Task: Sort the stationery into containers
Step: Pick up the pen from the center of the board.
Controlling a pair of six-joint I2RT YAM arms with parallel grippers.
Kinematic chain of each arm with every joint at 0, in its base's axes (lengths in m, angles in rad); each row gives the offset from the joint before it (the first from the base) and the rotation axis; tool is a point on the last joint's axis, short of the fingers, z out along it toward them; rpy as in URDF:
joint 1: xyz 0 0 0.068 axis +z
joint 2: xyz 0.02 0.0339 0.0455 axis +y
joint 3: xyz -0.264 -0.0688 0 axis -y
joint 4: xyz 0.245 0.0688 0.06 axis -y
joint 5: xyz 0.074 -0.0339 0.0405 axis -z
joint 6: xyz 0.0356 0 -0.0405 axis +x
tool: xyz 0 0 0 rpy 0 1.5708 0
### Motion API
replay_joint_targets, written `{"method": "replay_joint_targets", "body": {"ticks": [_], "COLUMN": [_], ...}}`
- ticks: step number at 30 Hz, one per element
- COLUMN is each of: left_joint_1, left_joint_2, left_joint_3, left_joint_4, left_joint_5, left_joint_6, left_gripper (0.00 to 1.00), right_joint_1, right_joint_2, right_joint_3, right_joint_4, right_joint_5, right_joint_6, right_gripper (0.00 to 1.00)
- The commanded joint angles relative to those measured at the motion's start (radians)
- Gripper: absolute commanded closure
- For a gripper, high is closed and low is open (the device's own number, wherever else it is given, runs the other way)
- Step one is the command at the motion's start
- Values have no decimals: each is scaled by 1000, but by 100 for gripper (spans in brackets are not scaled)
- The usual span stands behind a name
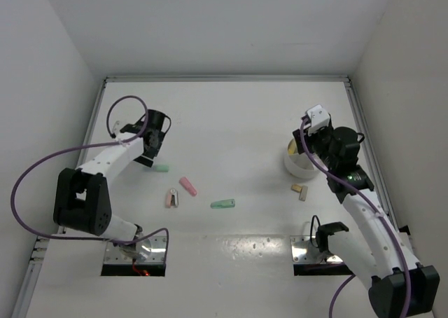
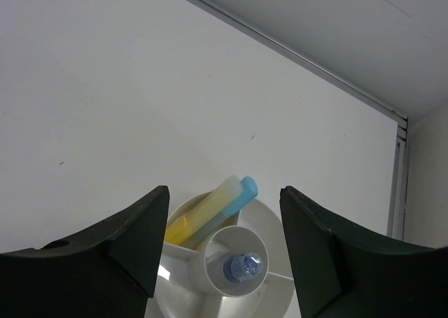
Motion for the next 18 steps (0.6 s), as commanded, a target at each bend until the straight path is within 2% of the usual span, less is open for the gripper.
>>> {"method": "replay_joint_targets", "body": {"ticks": [1, 3, 4, 6, 8, 12, 18], "left_joint_1": [77, 99, 114, 126, 139, 148, 168], "left_joint_2": [9, 21, 30, 46, 67, 113, 193], "left_joint_3": [-33, -55, -55, -67, -67, -87, -87], "left_joint_4": [-41, -31, -31, -3, 6, 38, 74], "left_joint_5": [54, 68, 68, 68, 79, 102, 134], "left_joint_6": [-26, -26, -26, -17, -3, 8, 17], "left_gripper": [21, 22, 23, 25, 25, 25, 34], "right_joint_1": [-5, -5, -5, -5, -5, -5, -5], "right_joint_2": [-16, -16, -5, 4, 13, 23, 23], "right_joint_3": [6, 6, 6, 6, 15, 15, 15], "right_joint_4": [27, 27, 15, 15, 6, 6, 6], "right_joint_5": [-20, -31, -40, -40, -40, -40, -31], "right_joint_6": [1, 1, 1, 1, 1, 1, 1], "right_gripper": [36, 45, 57, 74, 84, 86, 86]}}
